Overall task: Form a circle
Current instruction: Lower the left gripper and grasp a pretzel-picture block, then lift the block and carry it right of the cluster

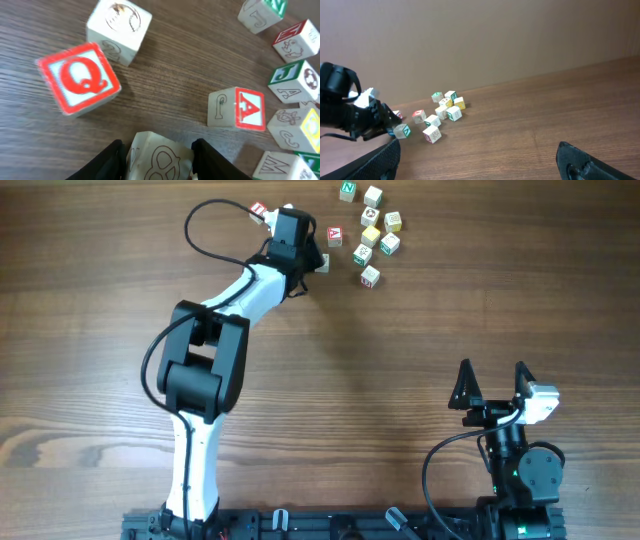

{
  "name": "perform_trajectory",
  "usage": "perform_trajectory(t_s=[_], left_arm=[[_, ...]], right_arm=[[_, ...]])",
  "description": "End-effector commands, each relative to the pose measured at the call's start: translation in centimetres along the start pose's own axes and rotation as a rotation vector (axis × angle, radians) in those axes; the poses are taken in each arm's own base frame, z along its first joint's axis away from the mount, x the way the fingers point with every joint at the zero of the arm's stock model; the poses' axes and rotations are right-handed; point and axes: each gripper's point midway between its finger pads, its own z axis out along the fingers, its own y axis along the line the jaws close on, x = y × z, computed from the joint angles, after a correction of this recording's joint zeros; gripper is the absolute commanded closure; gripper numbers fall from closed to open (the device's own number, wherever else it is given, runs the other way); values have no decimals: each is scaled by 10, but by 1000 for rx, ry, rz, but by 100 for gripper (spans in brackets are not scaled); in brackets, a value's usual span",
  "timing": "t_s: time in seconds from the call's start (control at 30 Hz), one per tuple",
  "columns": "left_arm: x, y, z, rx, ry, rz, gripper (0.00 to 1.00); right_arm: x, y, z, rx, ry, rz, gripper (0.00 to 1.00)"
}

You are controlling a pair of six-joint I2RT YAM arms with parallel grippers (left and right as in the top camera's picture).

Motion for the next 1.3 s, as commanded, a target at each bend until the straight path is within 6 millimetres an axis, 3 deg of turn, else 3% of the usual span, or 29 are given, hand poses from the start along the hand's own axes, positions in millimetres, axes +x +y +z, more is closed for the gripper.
perform_trajectory(t_s=[0.0, 0.13, 0.23, 0.37, 0.43, 0.6, 0.77, 0.93, 1.27], left_arm=[[-59, -11, -56, -6, -132, 28, 55], [-68, -16, -93, -17, -120, 58, 54], [-55, -9, -119, -60, -40, 67, 54], [-16, -1, -142, -85, 143, 77, 55], [19, -4, -150, -53, 303, 69, 55], [70, -14, -166, -55, 484, 93, 57], [98, -32, -161, -86, 495, 164, 57], [114, -26, -142, -260, 403, 112, 55], [147, -6, -101, -385, 410, -91, 54]], right_arm=[[-2, -2, 0, 12, -12, -17, 0], [-2, -2, 0, 12, -12, -17, 0], [-2, -2, 0, 11, -12, -17, 0], [-2, -2, 0, 12, -12, -17, 0], [-2, -2, 0, 12, -12, -17, 0], [-2, -2, 0, 11, -12, -17, 0], [-2, -2, 0, 12, -12, -17, 0], [-2, -2, 0, 12, -12, -17, 0], [-2, -2, 0, 12, -12, -17, 0]])
